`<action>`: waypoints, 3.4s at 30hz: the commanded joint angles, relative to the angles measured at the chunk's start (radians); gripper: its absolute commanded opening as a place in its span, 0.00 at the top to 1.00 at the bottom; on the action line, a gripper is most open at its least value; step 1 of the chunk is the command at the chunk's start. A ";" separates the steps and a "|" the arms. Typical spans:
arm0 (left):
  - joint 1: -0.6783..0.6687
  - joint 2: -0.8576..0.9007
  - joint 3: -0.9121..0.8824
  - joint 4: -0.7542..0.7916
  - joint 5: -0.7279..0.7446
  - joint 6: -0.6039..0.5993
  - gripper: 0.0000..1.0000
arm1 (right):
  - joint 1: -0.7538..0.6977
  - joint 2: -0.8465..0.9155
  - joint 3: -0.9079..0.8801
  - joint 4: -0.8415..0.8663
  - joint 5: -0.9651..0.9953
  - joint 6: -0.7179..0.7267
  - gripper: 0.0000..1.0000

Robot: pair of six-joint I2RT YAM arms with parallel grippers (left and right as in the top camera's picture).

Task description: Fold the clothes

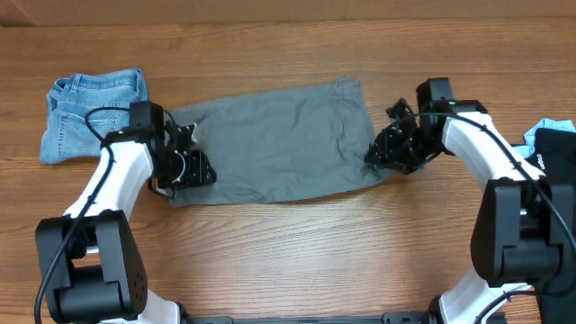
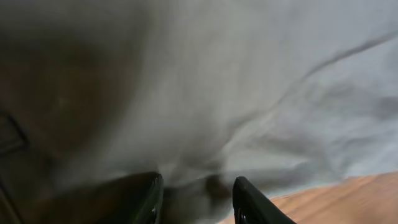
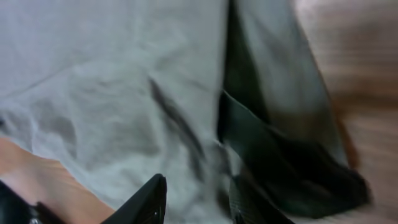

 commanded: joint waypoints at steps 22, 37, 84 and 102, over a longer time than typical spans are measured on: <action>-0.006 0.011 -0.078 0.095 -0.059 0.022 0.53 | 0.106 0.053 -0.001 0.150 0.183 0.021 0.57; -0.006 0.011 -0.078 0.095 -0.060 0.022 0.50 | 0.042 0.000 0.193 -0.075 0.093 -0.039 0.96; -0.006 0.011 -0.078 0.094 -0.087 0.022 0.45 | 0.024 -0.003 -0.059 0.063 0.171 -0.008 0.74; -0.006 0.011 -0.078 0.095 -0.088 0.022 0.43 | -0.240 -0.016 0.160 -0.338 -0.185 -0.315 0.96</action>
